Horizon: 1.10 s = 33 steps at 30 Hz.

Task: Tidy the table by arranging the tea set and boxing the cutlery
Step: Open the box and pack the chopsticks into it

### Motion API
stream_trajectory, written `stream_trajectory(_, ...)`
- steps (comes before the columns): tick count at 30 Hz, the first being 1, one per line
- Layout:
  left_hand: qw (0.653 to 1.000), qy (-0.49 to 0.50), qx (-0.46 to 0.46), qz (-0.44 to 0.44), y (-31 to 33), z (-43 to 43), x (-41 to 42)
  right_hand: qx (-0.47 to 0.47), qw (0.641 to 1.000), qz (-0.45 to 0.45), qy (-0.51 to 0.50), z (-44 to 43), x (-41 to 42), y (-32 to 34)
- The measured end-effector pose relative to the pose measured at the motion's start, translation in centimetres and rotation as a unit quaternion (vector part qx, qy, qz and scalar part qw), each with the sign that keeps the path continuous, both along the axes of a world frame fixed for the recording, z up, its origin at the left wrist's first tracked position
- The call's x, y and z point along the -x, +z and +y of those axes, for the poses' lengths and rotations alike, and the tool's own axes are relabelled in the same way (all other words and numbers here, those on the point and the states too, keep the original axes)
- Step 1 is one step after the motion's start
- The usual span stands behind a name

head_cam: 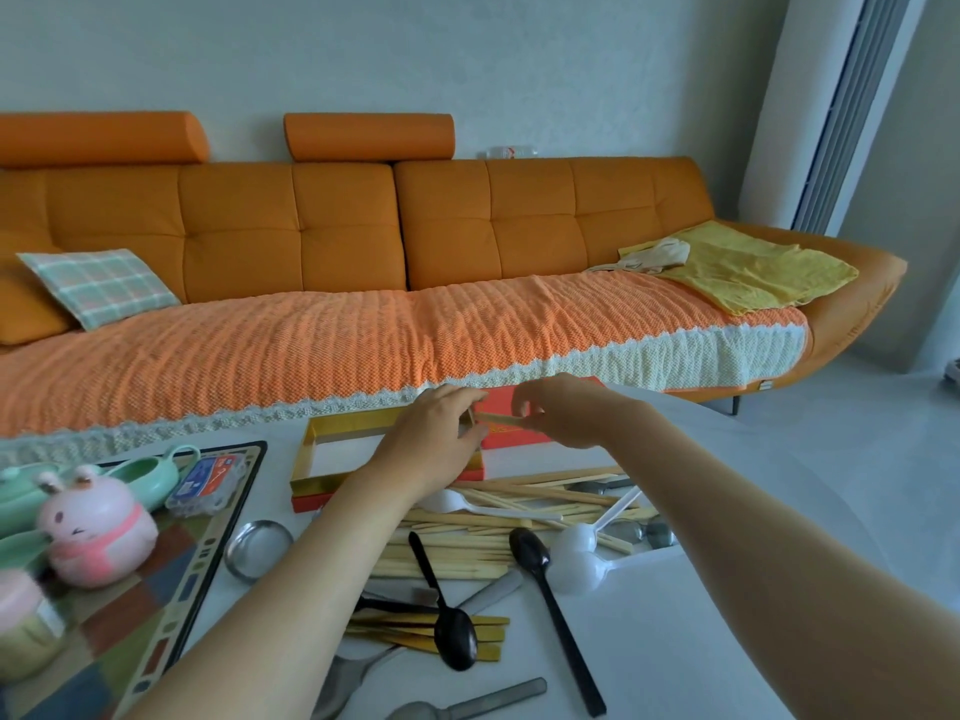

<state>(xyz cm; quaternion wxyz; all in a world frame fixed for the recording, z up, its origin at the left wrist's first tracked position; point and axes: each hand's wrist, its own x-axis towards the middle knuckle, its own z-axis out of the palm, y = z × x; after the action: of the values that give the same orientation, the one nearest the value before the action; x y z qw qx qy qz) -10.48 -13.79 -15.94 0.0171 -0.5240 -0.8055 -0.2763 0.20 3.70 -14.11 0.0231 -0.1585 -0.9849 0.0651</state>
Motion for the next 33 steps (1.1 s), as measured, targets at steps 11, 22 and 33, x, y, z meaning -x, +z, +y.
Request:
stream_trajectory(11, 0.991, 0.125, -0.051, -0.004, 0.7, -7.1, 6.2, 0.053, 0.995, 0.077, 0.039, -4.9, 4.9, 0.0)
stream_trajectory(22, 0.991, 0.116, 0.053, 0.036, -2.9, -11.5, 9.2, 0.064, 0.996, 0.033, 0.049, -8.7, 9.1, -2.9)
stream_trajectory(33, 0.981, 0.056, 0.185, -0.013, -3.2, -10.9, 8.4, 0.035, 0.998, -0.050, -0.003, -9.1, 7.9, -2.4)
